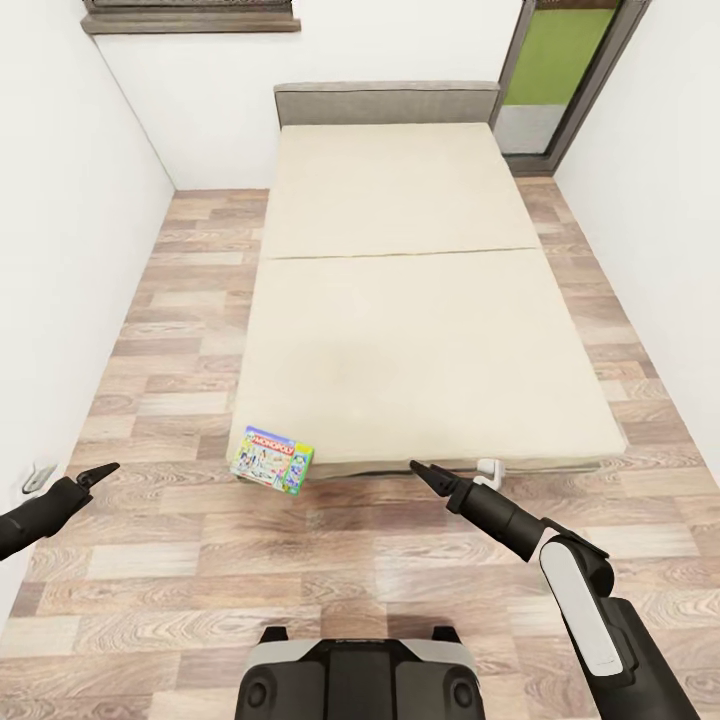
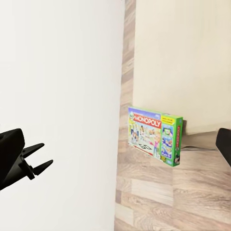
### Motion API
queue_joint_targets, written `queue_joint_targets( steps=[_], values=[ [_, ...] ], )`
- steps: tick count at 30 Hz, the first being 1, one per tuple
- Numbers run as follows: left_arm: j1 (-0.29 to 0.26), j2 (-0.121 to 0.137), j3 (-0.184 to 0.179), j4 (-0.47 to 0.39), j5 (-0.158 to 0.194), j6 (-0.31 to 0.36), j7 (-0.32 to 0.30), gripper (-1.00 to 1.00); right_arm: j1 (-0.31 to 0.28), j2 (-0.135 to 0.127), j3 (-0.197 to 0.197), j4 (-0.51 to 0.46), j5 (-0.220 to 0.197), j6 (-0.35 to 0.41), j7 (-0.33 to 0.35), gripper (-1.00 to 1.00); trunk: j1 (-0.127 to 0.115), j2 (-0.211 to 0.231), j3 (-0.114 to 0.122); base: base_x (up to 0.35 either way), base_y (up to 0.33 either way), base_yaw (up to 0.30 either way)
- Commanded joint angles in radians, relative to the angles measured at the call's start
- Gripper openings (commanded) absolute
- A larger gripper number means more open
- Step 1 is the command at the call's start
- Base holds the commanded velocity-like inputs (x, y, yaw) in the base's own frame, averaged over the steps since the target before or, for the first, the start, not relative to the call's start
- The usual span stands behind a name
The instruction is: Put all the toys in the child's room - the three board games (two on the bed and one on the table), the two jigsaw puzzles on the table, and the tennis ball on the table - inside the toy box on the table in the child's room.
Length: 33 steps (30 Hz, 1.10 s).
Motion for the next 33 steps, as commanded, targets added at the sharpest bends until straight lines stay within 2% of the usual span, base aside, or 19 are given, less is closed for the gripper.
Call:
queue_joint_targets(
  steps=[1, 33],
  values=[
    [-0.001, 0.000, 0.002, 0.000, 0.005, 0.007, 0.000, 1.00, 0.000, 0.000, 0.000, 0.000, -0.007, 0.007, -0.001, 1.00, 0.001, -0.001, 0.001, 0.000, 0.000, 0.000],
    [-0.001, -0.006, 0.002, 0.001, 0.003, 0.007, 0.000, 1.00, 0.000, 0.000, 0.000, 0.000, -0.007, 0.007, -0.002, 1.00, 0.001, -0.001, 0.053, 0.000, 0.000, 0.000]
  ],
)
